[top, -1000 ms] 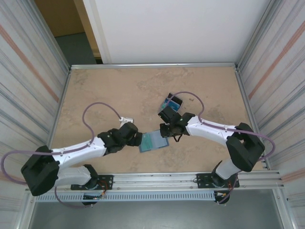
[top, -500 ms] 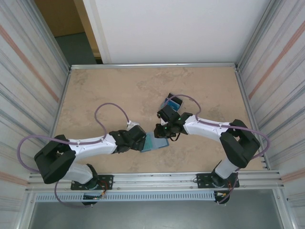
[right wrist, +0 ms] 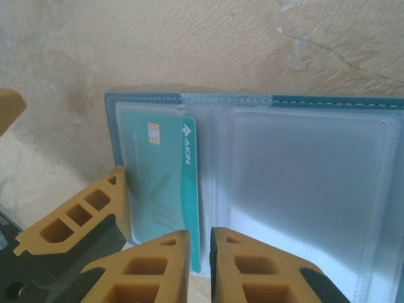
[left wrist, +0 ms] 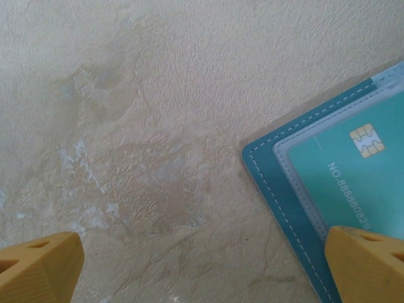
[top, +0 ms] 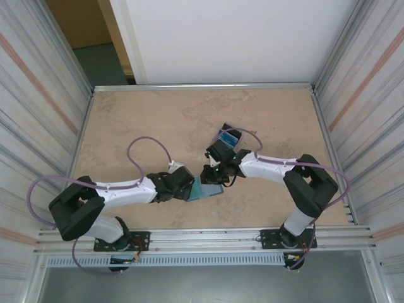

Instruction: Take the credit cards out of the card holder

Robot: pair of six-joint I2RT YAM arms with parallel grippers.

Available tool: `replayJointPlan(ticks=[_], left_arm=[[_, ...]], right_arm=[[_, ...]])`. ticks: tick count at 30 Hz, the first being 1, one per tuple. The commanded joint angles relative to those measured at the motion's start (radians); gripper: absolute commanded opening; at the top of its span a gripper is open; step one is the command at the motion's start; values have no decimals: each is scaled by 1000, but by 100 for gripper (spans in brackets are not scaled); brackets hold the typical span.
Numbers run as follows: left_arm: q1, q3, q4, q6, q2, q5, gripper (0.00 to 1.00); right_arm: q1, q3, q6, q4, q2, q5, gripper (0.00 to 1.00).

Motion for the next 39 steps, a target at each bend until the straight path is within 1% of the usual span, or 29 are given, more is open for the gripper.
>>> replayJointPlan(ticks=[1, 11, 30, 39], left_arm=[[-6, 15, -23, -12, 27, -27, 99], [-6, 10, -38, -18, 37, -27, 99], [-7, 9, -37, -21, 41, -27, 99], [-8, 10, -38, -23, 45, -25, 99]], right_arm=[[12, 32, 25, 10, 25, -31, 16], [5, 14, 54, 75, 61, -92, 17], [-9, -11, 60, 89, 107, -83, 18], [-16, -34, 86, 170, 127, -145, 14]])
